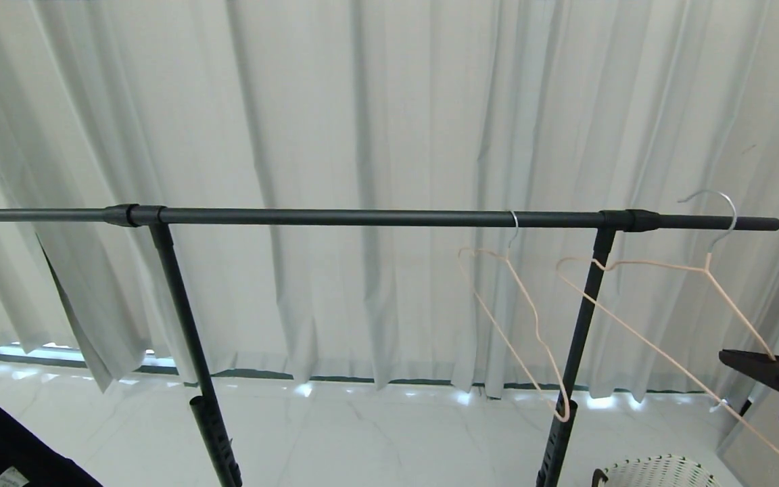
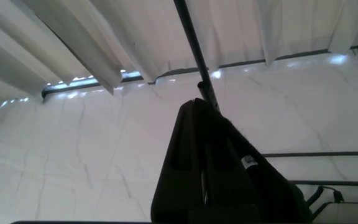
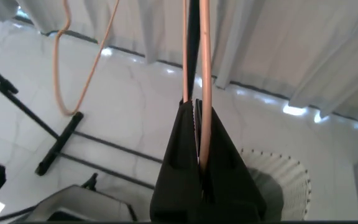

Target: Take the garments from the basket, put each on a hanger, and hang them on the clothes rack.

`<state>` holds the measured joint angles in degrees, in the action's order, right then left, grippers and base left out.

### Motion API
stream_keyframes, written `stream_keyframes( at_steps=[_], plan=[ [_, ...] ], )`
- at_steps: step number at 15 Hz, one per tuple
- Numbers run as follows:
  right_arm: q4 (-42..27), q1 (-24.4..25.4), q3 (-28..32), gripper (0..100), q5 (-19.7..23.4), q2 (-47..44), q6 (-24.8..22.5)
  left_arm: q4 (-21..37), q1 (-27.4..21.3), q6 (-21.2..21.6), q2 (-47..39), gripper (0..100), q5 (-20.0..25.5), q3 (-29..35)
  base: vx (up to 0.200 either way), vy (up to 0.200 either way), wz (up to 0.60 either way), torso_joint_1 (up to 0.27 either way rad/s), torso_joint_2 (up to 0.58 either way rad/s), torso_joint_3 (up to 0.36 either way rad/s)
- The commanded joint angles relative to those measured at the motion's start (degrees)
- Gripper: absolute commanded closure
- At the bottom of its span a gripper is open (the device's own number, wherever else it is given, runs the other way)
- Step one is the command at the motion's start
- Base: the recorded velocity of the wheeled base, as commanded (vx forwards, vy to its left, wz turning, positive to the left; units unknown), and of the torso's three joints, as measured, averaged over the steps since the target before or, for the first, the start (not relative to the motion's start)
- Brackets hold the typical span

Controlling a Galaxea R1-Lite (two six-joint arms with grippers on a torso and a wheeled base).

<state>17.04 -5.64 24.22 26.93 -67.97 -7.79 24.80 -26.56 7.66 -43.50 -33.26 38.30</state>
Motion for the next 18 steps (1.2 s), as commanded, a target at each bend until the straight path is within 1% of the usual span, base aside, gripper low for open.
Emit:
stream_keyframes(
  at_steps=[1,3,5,7,9,11,13,17,18],
  plan=[
    [-7.55,0.20,-1.46,100,-0.21,10.85,-0.21,-0.01,0.02,-0.01,1.57,100,0.21,-1.21,-0.200,0.000,0.00,0.007,0.00,0.002],
    [-13.26,0.20,-1.37,100,-0.30,16.12,-0.30,-0.01,-0.07,0.08,3.86,100,0.30,-3.50,-0.200,0.000,0.00,0.014,0.01,0.000],
    [-17.13,0.20,-1.20,100,-0.30,20.25,-1.00,-0.01,-0.24,0.34,5.88,100,0.38,-5.87,-0.200,0.000,0.00,-0.012,0.00,0.005],
    [-22.14,0.28,-1.02,100,-0.30,24.38,-3.20,-0.01,-0.33,0.43,6.58,100,0.38,-6.49,-0.200,0.000,0.00,0.002,0.00,0.002],
    [-26.27,0.20,-0.05,100,-0.30,26.93,-4.25,-0.01,-0.42,0.43,6.58,100,0.47,-6.40,-0.200,0.000,0.00,-0.002,0.00,-0.002],
    [-28.12,0.28,1.18,100,-0.21,27.90,-4.69,-0.01,-1.12,0.52,6.67,100,1.62,-6.40,-0.200,0.000,0.00,-0.002,0.00,0.005],
    [-28.56,0.46,2.41,100,-0.21,27.72,-5.13,-0.10,-1.12,1.84,6.67,100,2.14,-6.40,-0.200,0.000,0.00,-0.002,0.00,0.007],
    [-28.47,2.57,3.46,100,-0.12,26.23,-5.13,-1.68,-1.12,2.10,6.23,100,2.93,-6.57,-0.200,0.000,0.00,0.000,0.00,0.005],
    [-28.47,3.89,4.34,100,0.05,24.82,-5.13,-1.68,-1.12,2.28,5.70,100,2.93,-6.57,0.000,0.000,0.00,0.000,0.00,0.000]
  ],
)
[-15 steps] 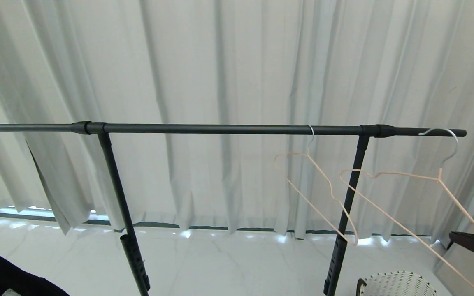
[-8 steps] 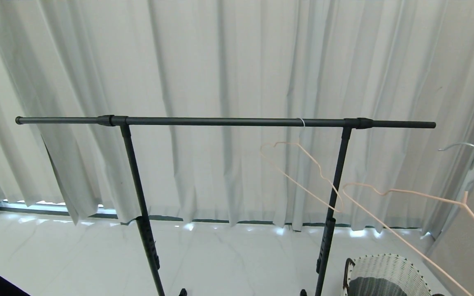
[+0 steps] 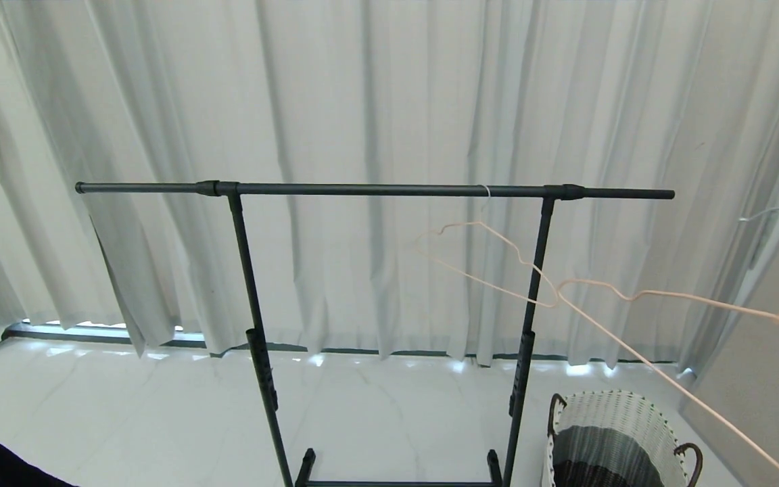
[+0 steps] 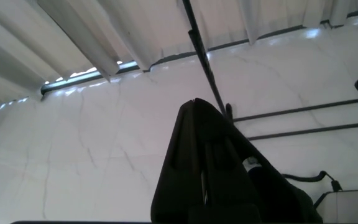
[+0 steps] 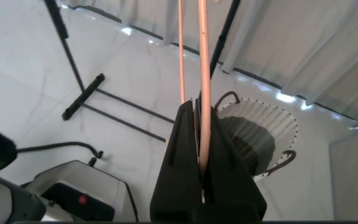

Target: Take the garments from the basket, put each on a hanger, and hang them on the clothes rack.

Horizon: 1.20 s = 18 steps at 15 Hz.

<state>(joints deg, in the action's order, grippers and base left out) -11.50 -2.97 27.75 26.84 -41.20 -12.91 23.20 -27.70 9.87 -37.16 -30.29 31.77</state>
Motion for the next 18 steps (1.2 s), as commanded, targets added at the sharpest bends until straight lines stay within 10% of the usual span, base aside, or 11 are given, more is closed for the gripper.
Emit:
stream_keyframes(
  at_steps=[1,6,11,18],
  plan=[
    [0.16,2.45,1.43,100,0.40,-3.36,-0.01,0.00,0.01,0.32,-1.25,100,-0.03,-0.04,0.000,0.000,0.00,0.000,0.00,0.000],
    [4.64,19.41,2.40,100,0.49,-14.69,0.52,-8.26,0.80,-0.47,-13.03,100,2.78,0.66,0.000,0.000,0.00,0.000,0.00,0.000],
    [16.68,36.11,2.31,100,0.49,-24.36,9.31,-15.73,1.42,-13.30,-37.55,100,1.90,15.69,0.000,0.000,0.00,0.000,0.00,0.000],
    [26.96,46.22,2.31,100,0.40,-29.90,16.07,-15.73,1.42,-18.49,-53.81,100,1.90,30.81,0.000,0.000,0.00,0.000,0.00,0.000]
  ],
)
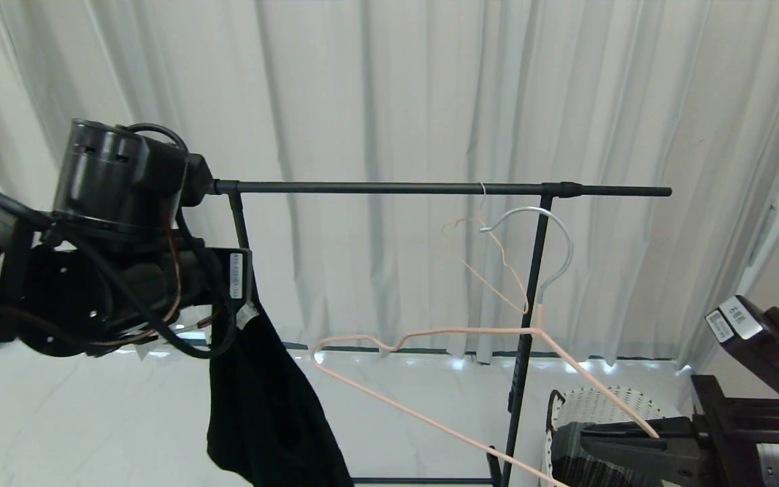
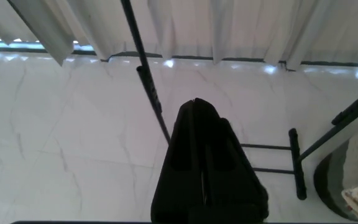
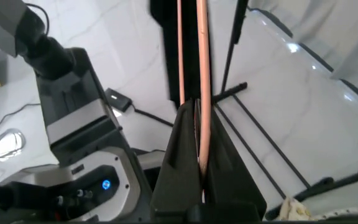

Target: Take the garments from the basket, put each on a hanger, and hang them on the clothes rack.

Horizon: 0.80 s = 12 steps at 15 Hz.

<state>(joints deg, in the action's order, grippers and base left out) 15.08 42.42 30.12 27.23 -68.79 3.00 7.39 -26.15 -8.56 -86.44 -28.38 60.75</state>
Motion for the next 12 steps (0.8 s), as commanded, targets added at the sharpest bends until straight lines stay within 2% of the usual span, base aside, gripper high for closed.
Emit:
stream_keyframes(
  at_steps=[1,5,12],
  plan=[
    [2.59,0.91,0.20,100,0.01,-3.98,0.87,0.08,-0.75,-0.14,-4.61,100,-0.01,2.01,0.000,0.000,0.00,0.000,0.00,0.000],
    [11.29,0.91,1.69,100,-0.52,-9.78,4.30,0.08,-6.11,-4.71,-4.26,100,-0.01,3.68,0.000,0.000,0.00,0.000,0.00,0.000],
    [11.64,1.17,4.59,100,-0.60,-10.49,5.70,0.08,-6.90,-5.68,-4.35,100,-0.01,4.64,0.000,0.000,0.00,0.000,0.00,0.000]
  ],
)
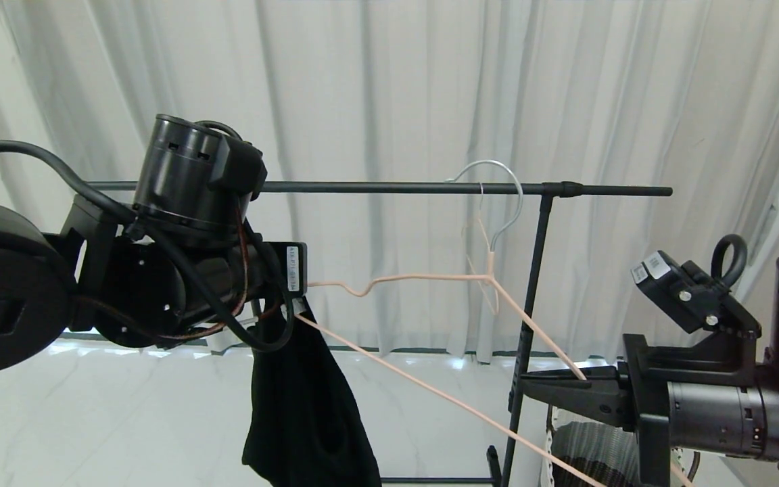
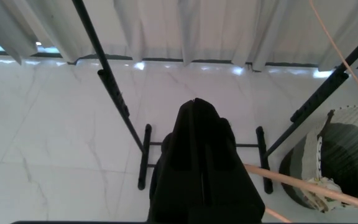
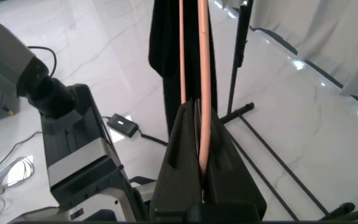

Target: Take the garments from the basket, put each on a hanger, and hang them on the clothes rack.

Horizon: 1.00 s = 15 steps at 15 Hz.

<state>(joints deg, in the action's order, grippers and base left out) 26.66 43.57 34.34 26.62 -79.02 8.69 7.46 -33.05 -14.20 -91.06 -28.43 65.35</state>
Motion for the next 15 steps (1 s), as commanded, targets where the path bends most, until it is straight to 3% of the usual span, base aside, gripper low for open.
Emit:
stream_keyframes(
  at_steps=[1,10,13,15],
  plan=[
    [0.06,0.02,0.64,100,0.01,-0.26,0.01,0.01,0.00,-0.04,0.27,100,-0.05,0.04,0.000,0.000,0.00,0.000,0.00,0.000],
    [0.06,2.13,2.49,100,-0.17,-1.66,0.80,-0.25,0.00,-0.04,0.45,100,-1.81,0.04,0.000,0.000,0.00,0.000,0.00,0.000],
    [0.50,2.31,4.07,100,-3.77,-3.33,1.33,-0.25,0.00,-0.04,0.45,100,-2.25,0.12,0.000,0.000,0.00,0.000,0.00,0.000],
    [1.29,2.57,4.07,100,-3.86,-3.33,2.21,-0.25,-0.09,-0.30,0.45,100,-3.12,0.56,0.000,0.000,0.00,0.000,0.00,0.000]
  ],
)
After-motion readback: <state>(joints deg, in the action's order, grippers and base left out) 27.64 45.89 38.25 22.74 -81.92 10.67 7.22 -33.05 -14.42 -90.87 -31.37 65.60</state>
